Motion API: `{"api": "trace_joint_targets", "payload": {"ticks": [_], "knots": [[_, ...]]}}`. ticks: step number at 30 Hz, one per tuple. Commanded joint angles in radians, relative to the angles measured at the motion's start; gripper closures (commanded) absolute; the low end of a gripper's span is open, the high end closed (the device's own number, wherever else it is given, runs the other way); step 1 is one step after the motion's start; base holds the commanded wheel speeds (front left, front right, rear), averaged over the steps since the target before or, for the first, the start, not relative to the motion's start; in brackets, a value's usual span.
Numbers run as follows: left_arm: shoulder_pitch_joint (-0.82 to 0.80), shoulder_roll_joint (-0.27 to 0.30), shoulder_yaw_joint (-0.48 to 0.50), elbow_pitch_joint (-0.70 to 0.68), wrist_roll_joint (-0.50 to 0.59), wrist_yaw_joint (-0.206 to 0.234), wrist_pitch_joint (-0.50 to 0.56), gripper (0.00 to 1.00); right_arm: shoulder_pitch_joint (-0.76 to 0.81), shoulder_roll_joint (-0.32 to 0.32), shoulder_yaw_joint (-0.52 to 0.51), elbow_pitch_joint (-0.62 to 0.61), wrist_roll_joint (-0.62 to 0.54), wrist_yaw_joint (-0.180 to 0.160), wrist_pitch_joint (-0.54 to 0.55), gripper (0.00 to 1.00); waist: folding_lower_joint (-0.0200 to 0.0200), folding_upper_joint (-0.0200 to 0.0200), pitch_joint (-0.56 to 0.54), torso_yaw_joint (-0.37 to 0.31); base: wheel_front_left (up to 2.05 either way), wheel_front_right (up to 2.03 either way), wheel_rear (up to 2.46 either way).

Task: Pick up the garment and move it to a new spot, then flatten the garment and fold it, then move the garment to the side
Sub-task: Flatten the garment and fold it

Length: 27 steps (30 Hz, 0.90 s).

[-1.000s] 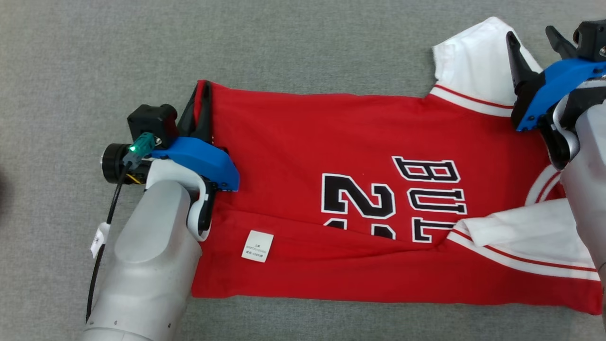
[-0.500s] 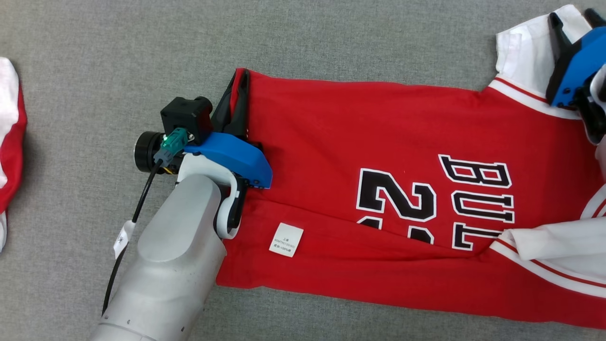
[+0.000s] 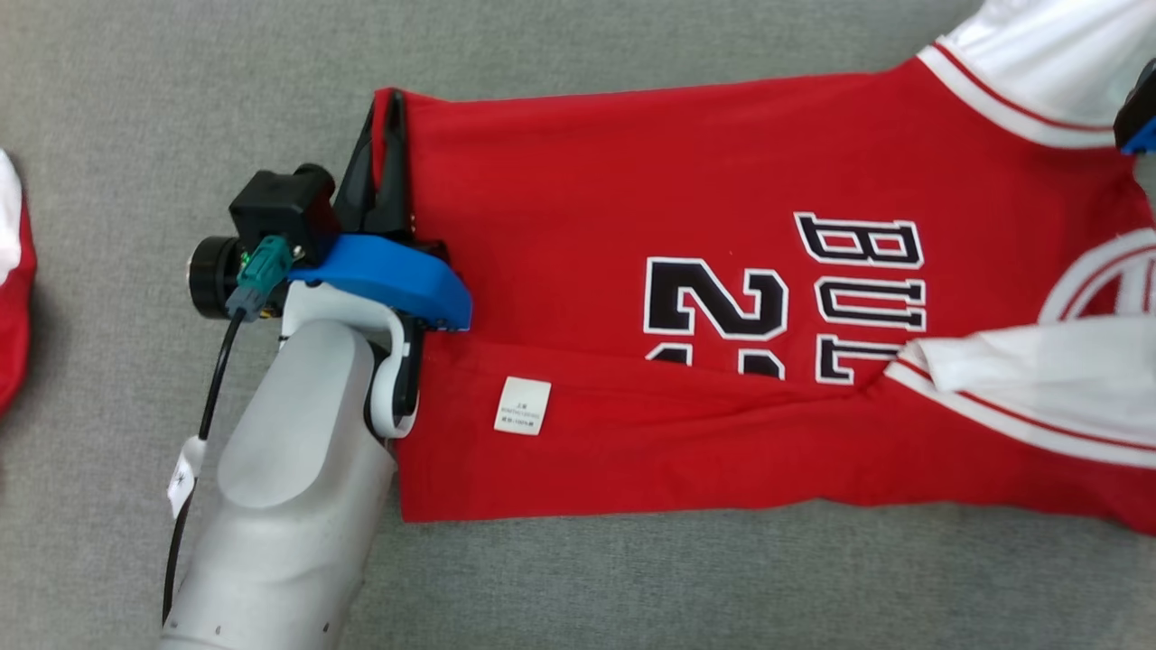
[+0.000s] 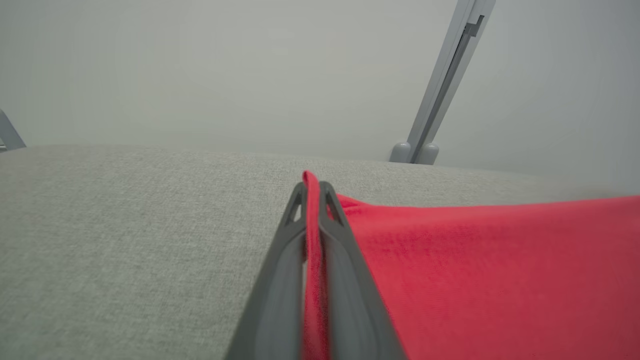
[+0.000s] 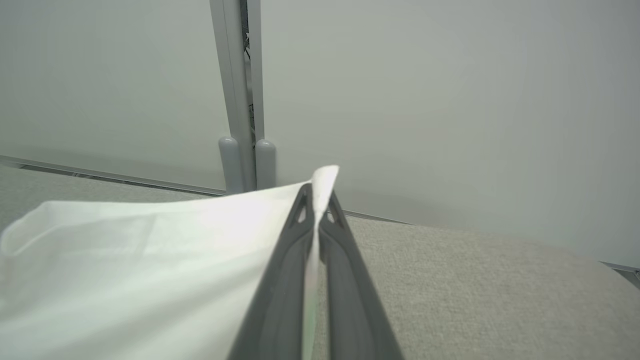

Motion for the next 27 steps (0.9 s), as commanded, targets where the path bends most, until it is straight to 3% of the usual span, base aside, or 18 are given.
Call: {"api": "trace_joint_targets", "payload": {"ticks": [1, 5, 13, 21, 22, 23, 24, 25, 26, 27], "knots": [[0.021, 0.005, 0.033, -0.011, 0.025, -0.011, 0.000, 1.00, 0.039, 0.011, -0.044, -0.076, -0.008, -0.001, -0.006, 1.00, -0.0002, -0.0001, -0.026, -0.028, 0.00, 0.00, 0.00], [0.074, 0.015, 0.086, -0.014, 0.066, -0.039, 0.000, 1.00, 0.161, 0.066, -0.120, -0.212, -0.019, 0.000, -0.006, 1.00, -0.0002, -0.0001, -0.065, -0.070, 0.00, 0.00, 0.00], [0.237, 0.026, 0.176, -0.002, 0.123, -0.075, 0.000, 1.00, 0.460, 0.143, -0.165, -0.396, 0.036, 0.000, -0.007, 1.00, -0.0002, -0.0001, -0.164, -0.145, 0.00, 0.00, 0.00], [0.386, 0.011, 0.230, 0.030, 0.139, -0.095, 0.000, 1.00, 0.684, 0.201, -0.161, -0.434, 0.090, 0.000, -0.007, 1.00, -0.0002, -0.0001, -0.231, -0.170, 0.00, 0.00, 0.00], [0.399, 0.008, 0.229, 0.038, 0.142, -0.099, 0.000, 0.87, 0.701, 0.207, -0.154, -0.419, 0.097, 0.000, -0.007, 1.00, -0.0002, -0.0001, -0.239, -0.170, 0.00, 0.00, 0.00], [0.411, 0.006, 0.229, 0.048, 0.144, -0.099, 0.000, 0.59, 0.712, 0.209, -0.152, -0.403, 0.103, 0.000, -0.007, 1.00, -0.0002, -0.0001, -0.246, -0.169, 0.00, 0.00, 0.00], [0.419, 0.004, 0.234, 0.051, 0.140, -0.097, 0.000, 0.00, 0.722, 0.210, -0.148, -0.387, 0.110, 0.000, -0.007, 0.77, -0.0002, -0.0001, -0.253, -0.168, 0.00, 0.00, 0.00], [0.426, 0.004, 0.239, 0.047, 0.136, -0.092, 0.000, 0.00, 0.726, 0.213, -0.150, -0.379, 0.120, 0.000, -0.007, 0.50, -0.0002, -0.0001, -0.260, -0.166, 0.00, 0.00, 0.00], [0.436, 0.003, 0.246, 0.042, 0.130, -0.089, 0.000, 0.00, 0.730, 0.213, -0.150, -0.374, 0.126, 0.000, -0.007, 0.00, -0.0002, -0.0001, -0.265, -0.164, 0.00, 0.00, 0.00], [0.447, 0.001, 0.251, 0.032, 0.130, -0.084, 0.000, 0.00, 0.735, 0.213, -0.154, -0.373, 0.132, 0.000, -0.007, 0.00, -0.0002, -0.0001, -0.271, -0.160, 0.00, 0.00, 0.00]]}}
